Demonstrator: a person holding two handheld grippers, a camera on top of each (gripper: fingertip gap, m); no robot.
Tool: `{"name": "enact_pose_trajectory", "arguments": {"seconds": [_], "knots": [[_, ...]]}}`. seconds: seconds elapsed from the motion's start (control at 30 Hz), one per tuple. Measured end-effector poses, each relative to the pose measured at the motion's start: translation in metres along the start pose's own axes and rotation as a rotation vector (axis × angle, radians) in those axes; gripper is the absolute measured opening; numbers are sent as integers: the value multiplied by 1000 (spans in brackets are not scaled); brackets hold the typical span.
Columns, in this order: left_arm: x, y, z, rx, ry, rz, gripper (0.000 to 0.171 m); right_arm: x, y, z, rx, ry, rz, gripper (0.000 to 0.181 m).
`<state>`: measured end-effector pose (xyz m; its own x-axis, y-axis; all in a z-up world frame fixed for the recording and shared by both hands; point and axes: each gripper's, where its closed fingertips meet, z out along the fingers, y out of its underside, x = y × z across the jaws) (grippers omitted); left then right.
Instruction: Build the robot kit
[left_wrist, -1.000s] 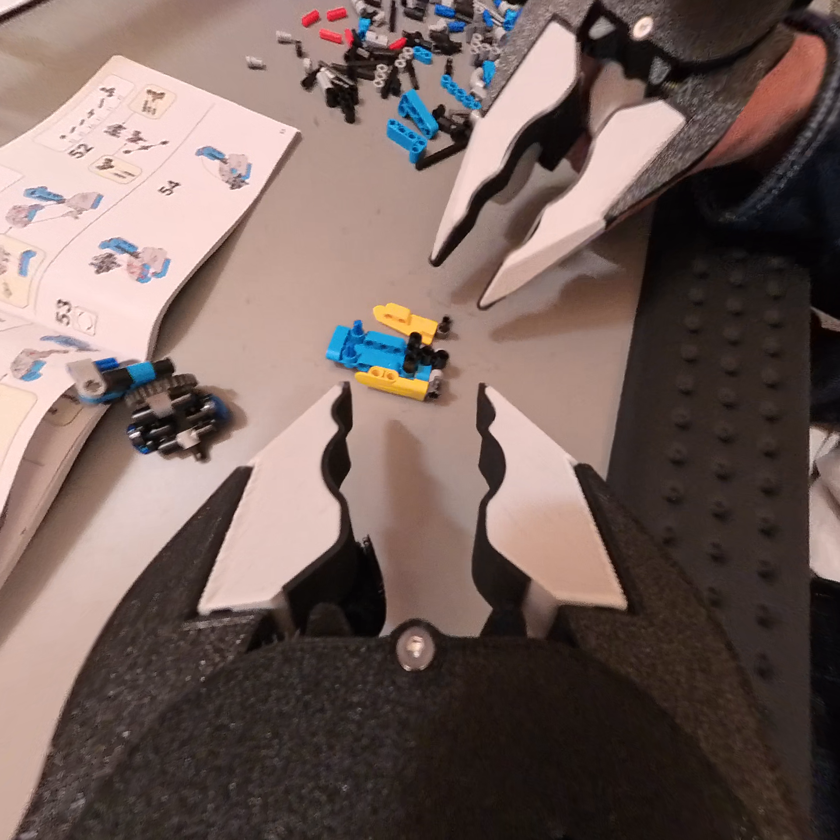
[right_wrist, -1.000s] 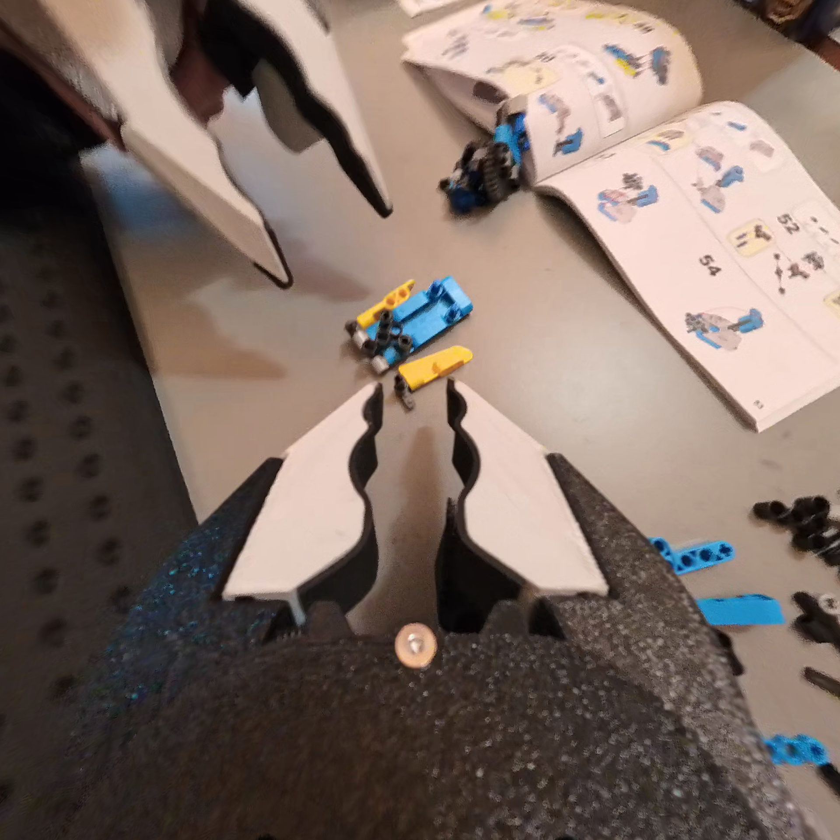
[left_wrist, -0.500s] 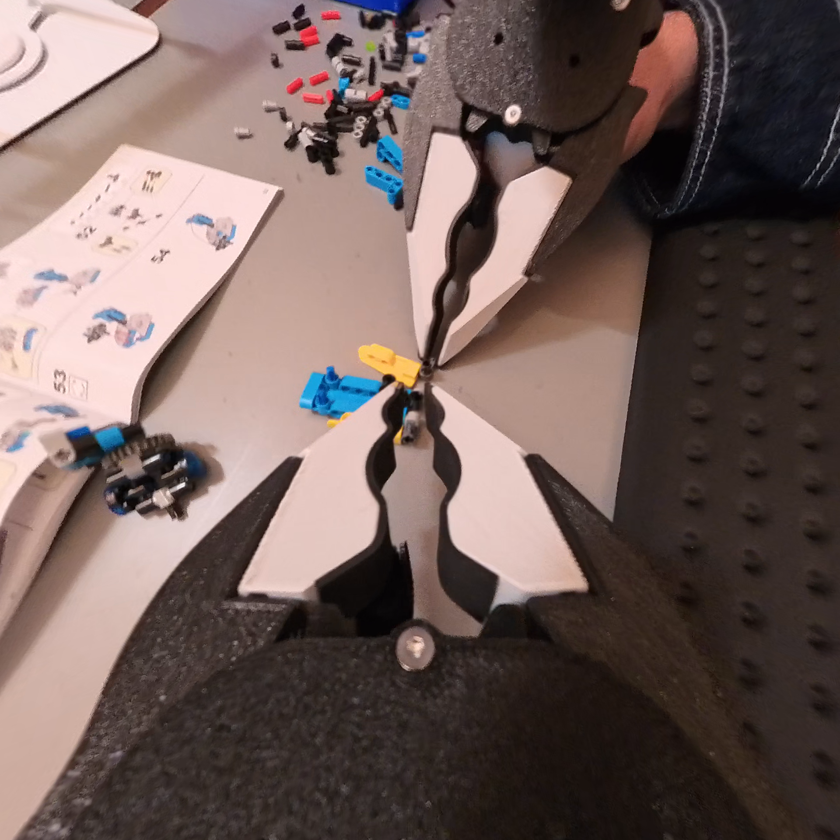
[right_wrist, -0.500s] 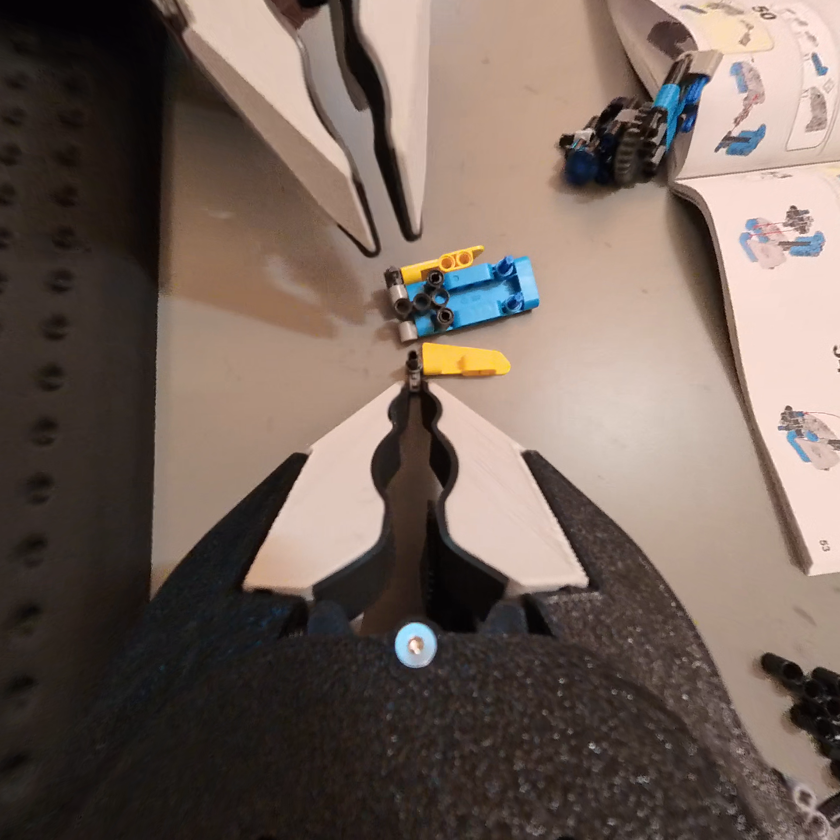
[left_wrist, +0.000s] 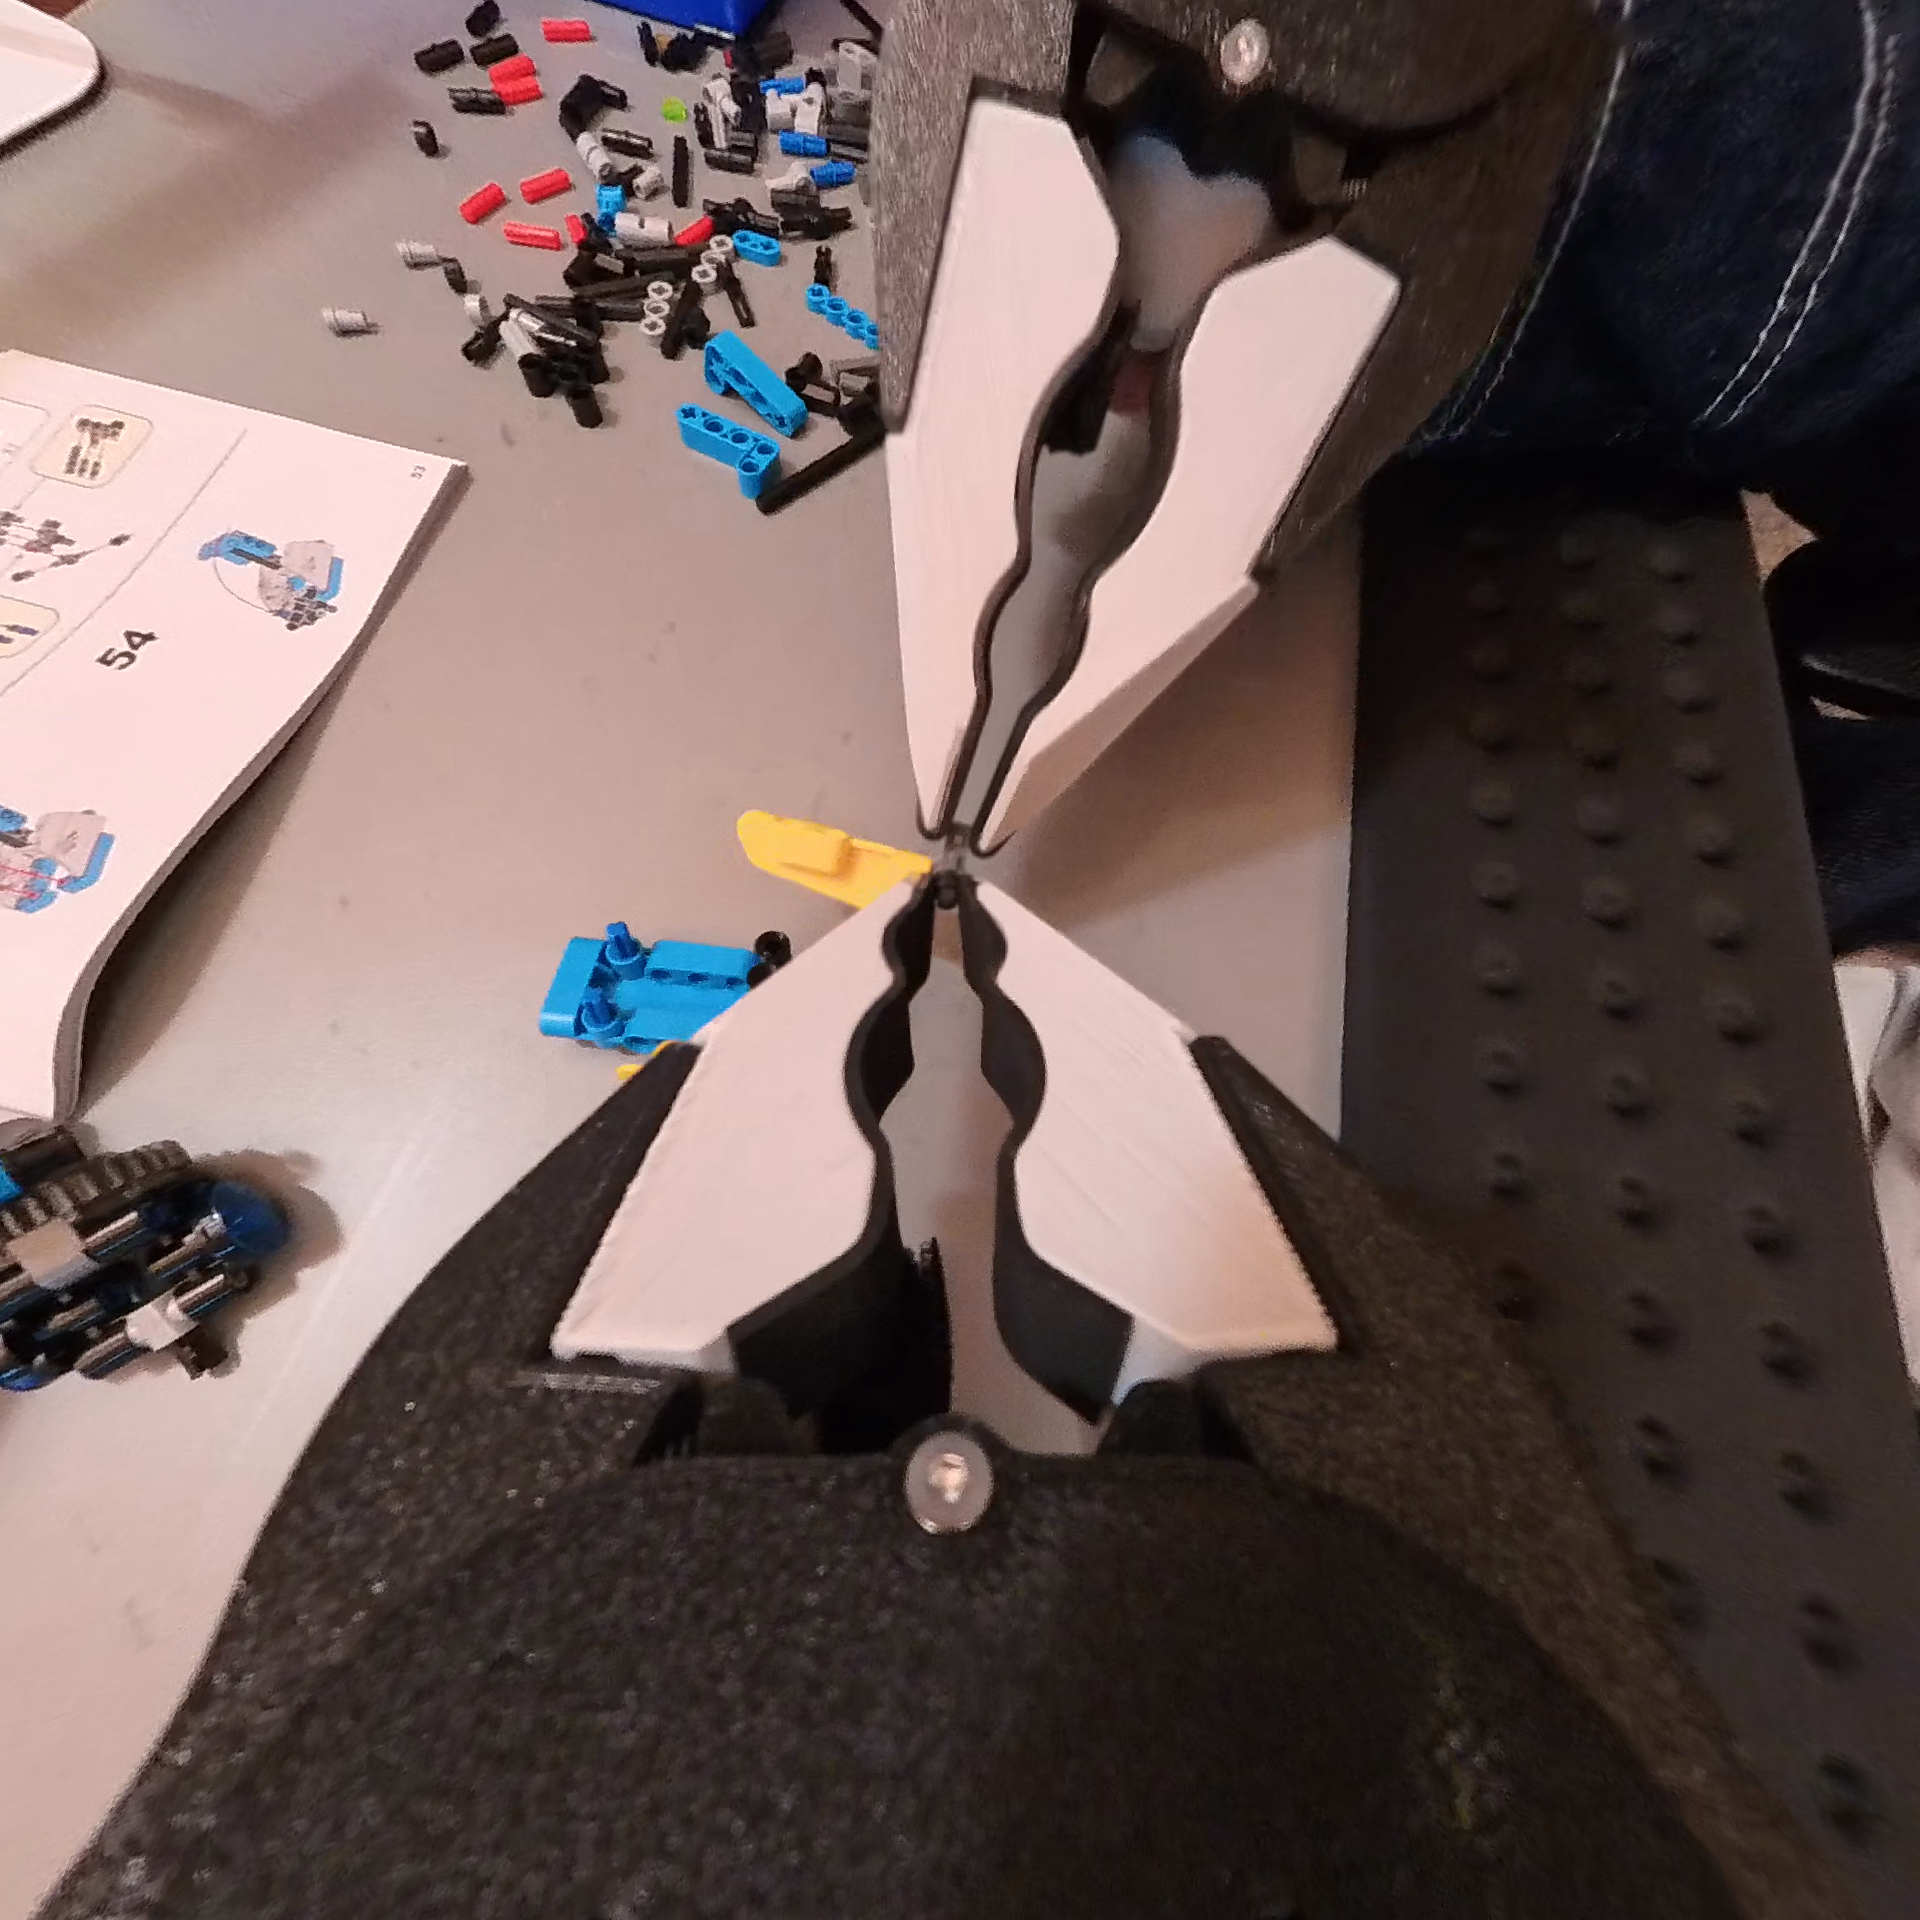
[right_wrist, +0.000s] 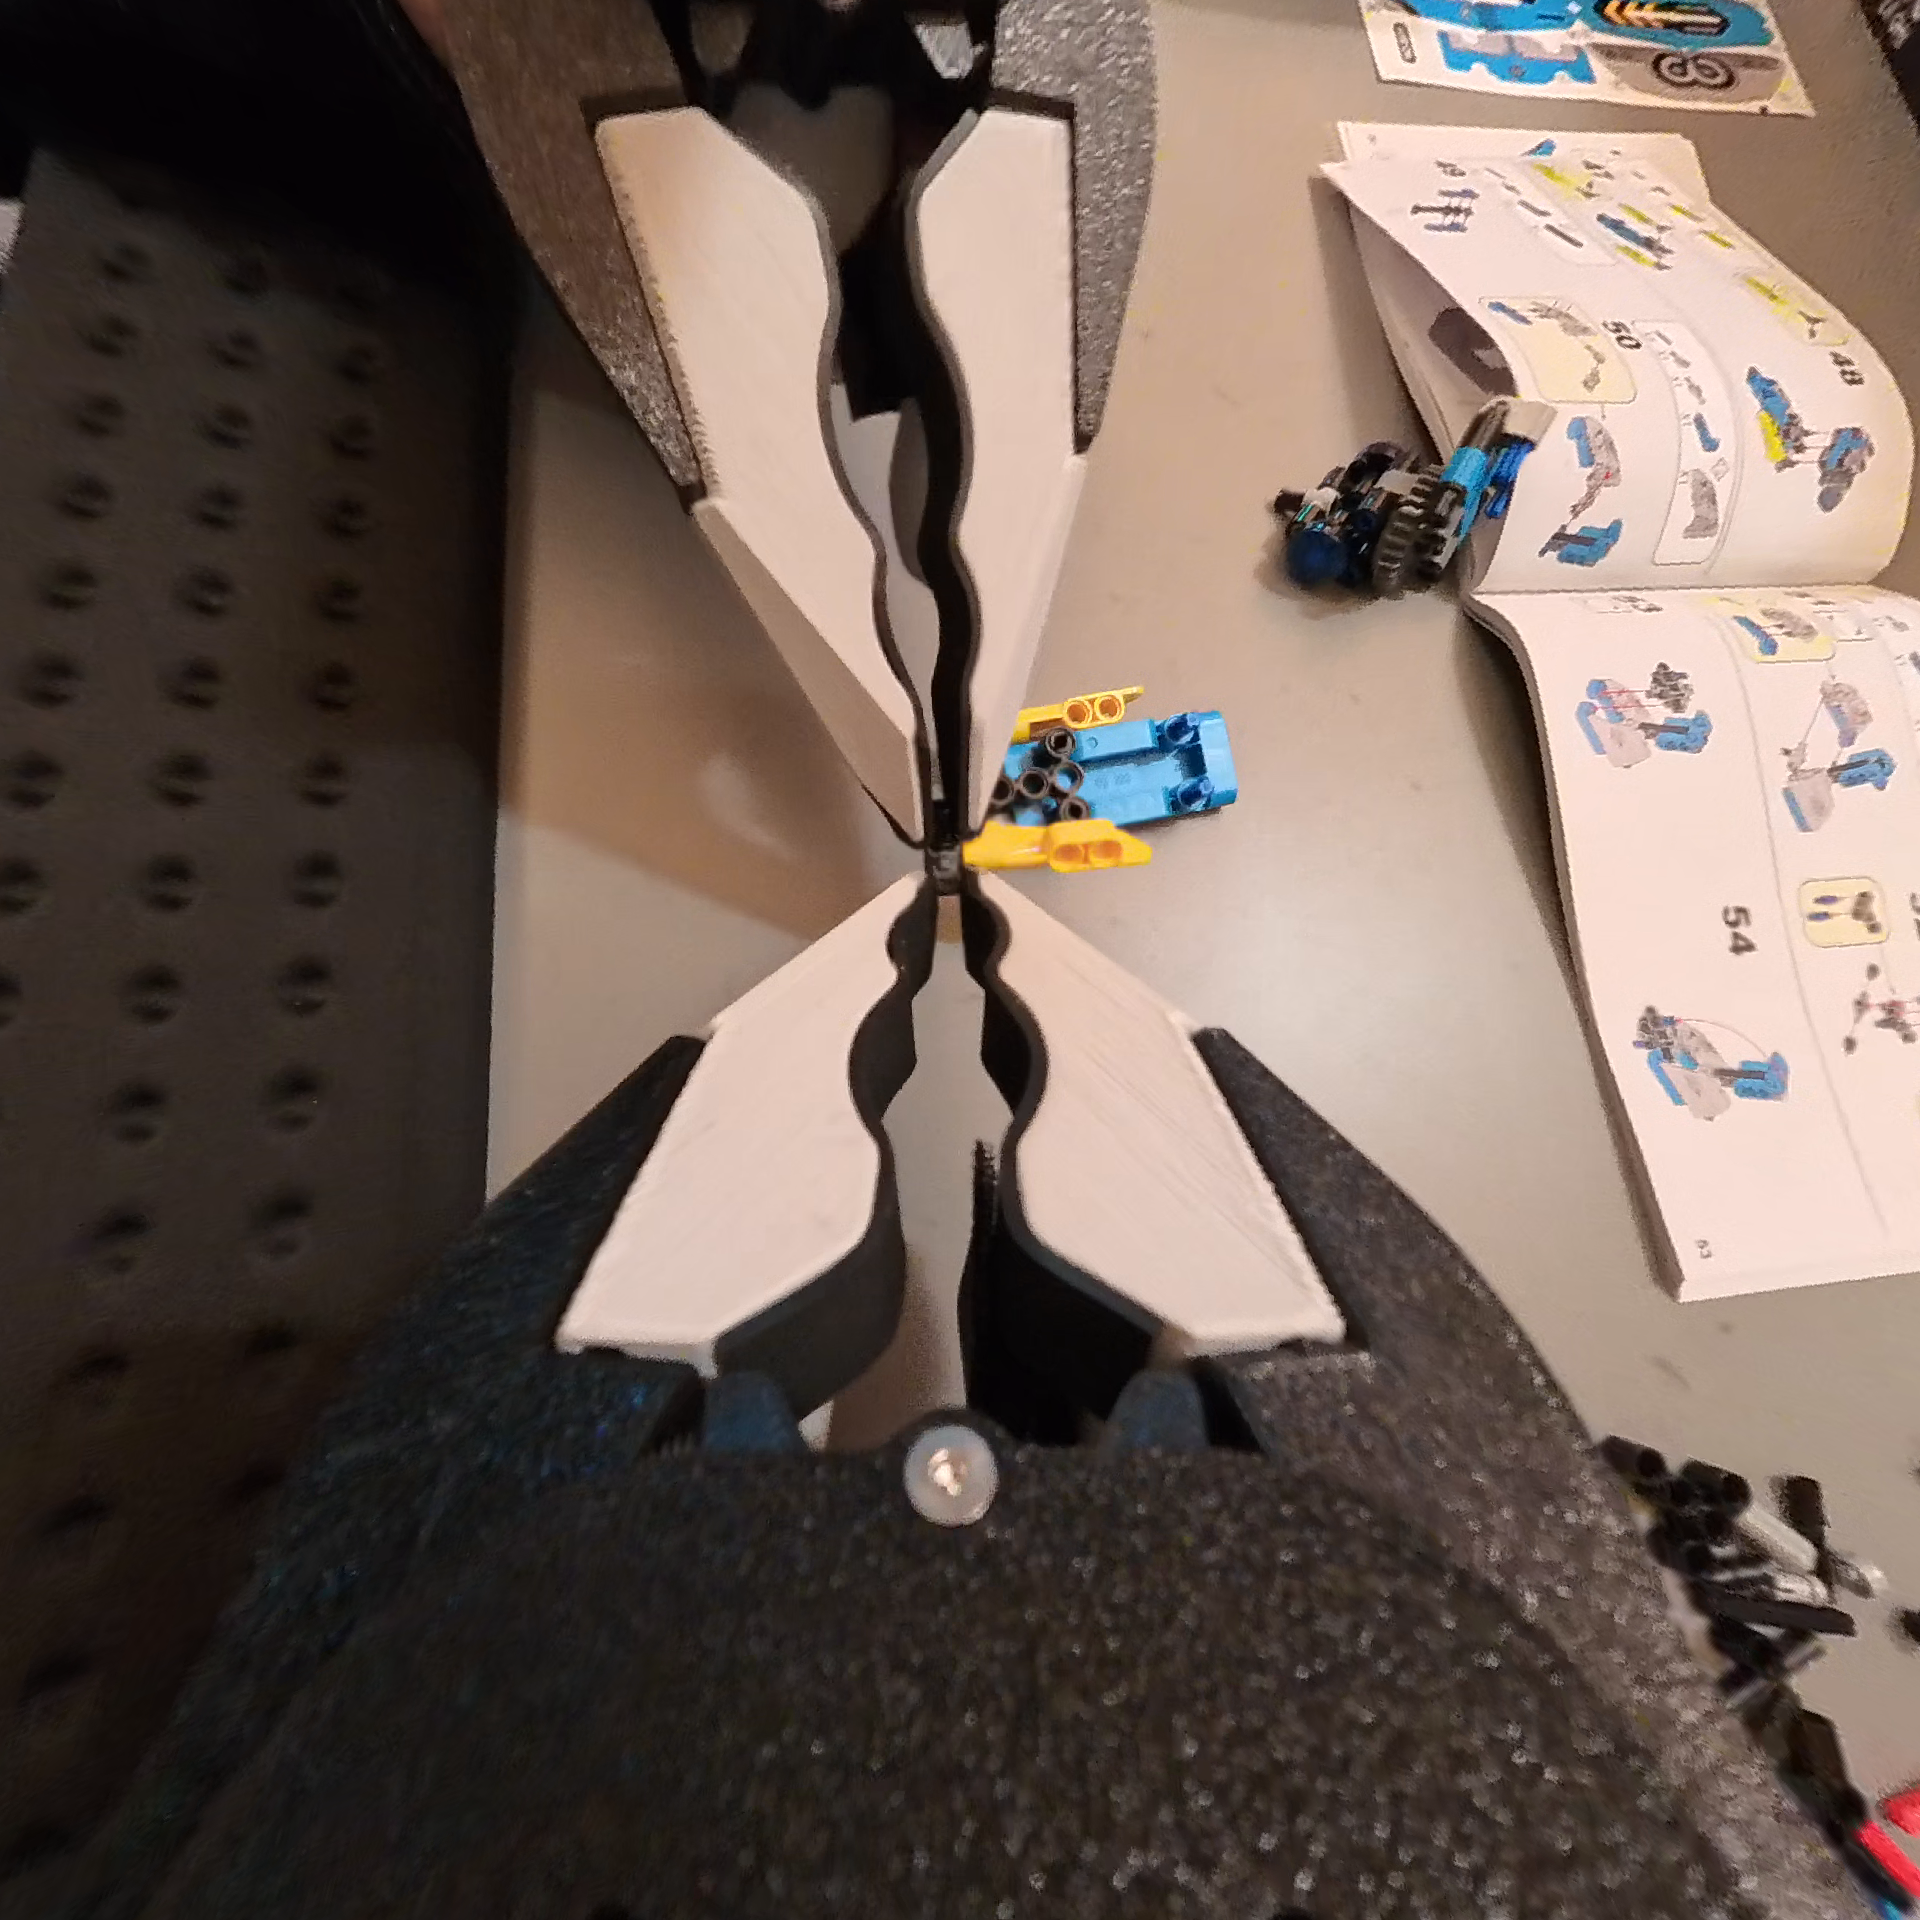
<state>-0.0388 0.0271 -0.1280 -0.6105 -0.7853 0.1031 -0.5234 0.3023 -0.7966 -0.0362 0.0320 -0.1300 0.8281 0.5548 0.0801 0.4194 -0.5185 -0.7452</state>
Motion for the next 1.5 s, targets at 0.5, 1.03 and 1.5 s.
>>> {"name": "enact_pose_trajectory", "arguments": {"seconds": [0.5,1.03,1.5], "knots": [[0,-25,-20,209,37,-34,4,12,-34,-26,386,-97,253,22],[-6,-24,-22,170,-191,265,4,0,-38,-24,472,-460,633,42],[-9,-24,-21,109,-395,553,4,7,-39,-24,487,-493,764,32]]}}
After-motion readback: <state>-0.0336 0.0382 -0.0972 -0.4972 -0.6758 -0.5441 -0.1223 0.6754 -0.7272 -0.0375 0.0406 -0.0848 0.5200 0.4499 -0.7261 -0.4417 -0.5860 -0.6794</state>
